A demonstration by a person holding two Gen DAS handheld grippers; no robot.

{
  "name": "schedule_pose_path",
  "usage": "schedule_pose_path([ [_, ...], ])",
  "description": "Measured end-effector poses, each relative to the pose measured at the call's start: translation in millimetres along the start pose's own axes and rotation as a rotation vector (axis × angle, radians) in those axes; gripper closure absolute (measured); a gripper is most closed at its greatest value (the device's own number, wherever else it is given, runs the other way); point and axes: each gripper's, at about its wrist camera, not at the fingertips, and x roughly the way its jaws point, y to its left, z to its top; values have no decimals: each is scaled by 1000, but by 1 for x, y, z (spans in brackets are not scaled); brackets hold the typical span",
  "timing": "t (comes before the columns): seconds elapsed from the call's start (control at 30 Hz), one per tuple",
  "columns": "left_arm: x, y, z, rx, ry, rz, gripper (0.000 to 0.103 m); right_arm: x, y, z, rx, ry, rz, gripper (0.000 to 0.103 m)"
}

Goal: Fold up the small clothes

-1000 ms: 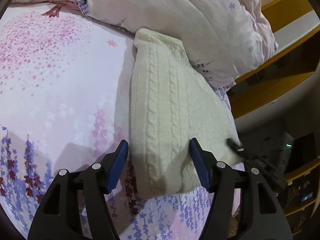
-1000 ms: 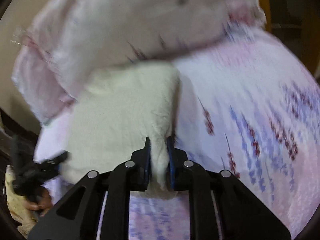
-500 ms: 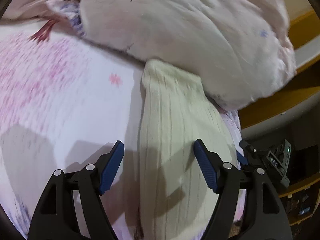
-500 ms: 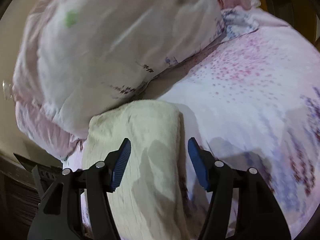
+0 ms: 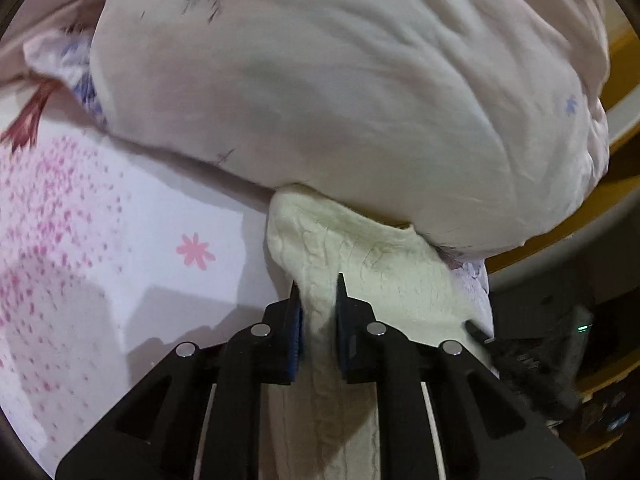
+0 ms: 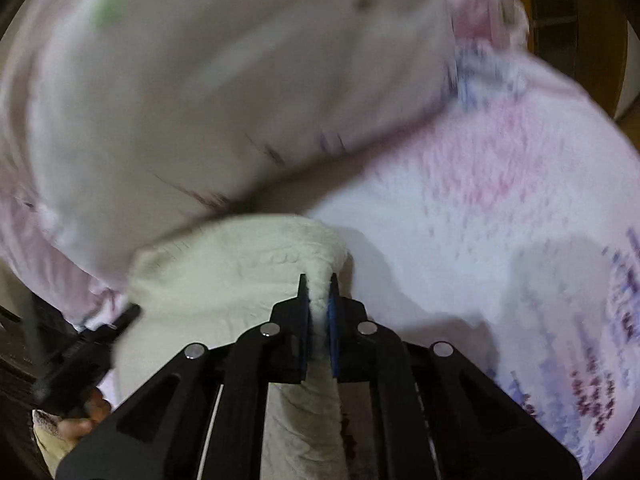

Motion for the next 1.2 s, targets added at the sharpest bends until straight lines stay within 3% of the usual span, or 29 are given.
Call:
schedule_pose_path([
  [0.1, -8, 1, -4, 5, 5, -6, 86, -12, 5, -7, -18, -34, -7, 75],
  [0.17, -21, 2, -6, 4, 12, -18, 80, -32, 7, -15, -41, -88, -11, 70],
  [0.23, -36, 4, -13, 6, 19, -36, 46, -50, 10, -25, -80, -124, 12, 70],
  [0.3, -55, 1, -28, 36, 5, -43, 36, -67, 18, -44, -132, -141, 66, 70],
  [0.43, -70, -14, -54, 120, 16, -37, 31, -82, 35, -77, -265, -143, 96, 70],
  [0.57, -64, -23, -80, 194, 46, 51, 31, -76, 40, -98, -354, -110, 36, 70],
  [0.63, -56, -23, -89, 221, 58, 87, 31, -60, 35, -109, -367, -85, -46, 69],
  [0.73, -46, -21, -95, 207, 64, 94, 30, -60, 30, -115, -352, -108, -48, 68],
  [0.8, -48, -19, -90, 190, 71, 73, 30, -68, 28, -108, -314, -77, -19, 63],
  [0.87, -55, -10, -84, 163, 76, 32, 28, -81, 23, -99, -258, -86, 50, 38],
  [0.93, -55, -3, -76, 121, 91, -20, 21, -96, 10, -86, -167, -134, 127, 27],
  [1.0, -54, 2, -73, 74, 119, -59, 20, -94, -3, -69, -77, -113, 176, 27],
  [1.1, -46, 6, -70, 35, 148, -71, 19, -73, -22, -50, 54, -15, 237, 27],
  [1.2, -40, 5, -69, 33, 151, -82, 19, -54, -30, -41, 113, 32, 252, 27],
])
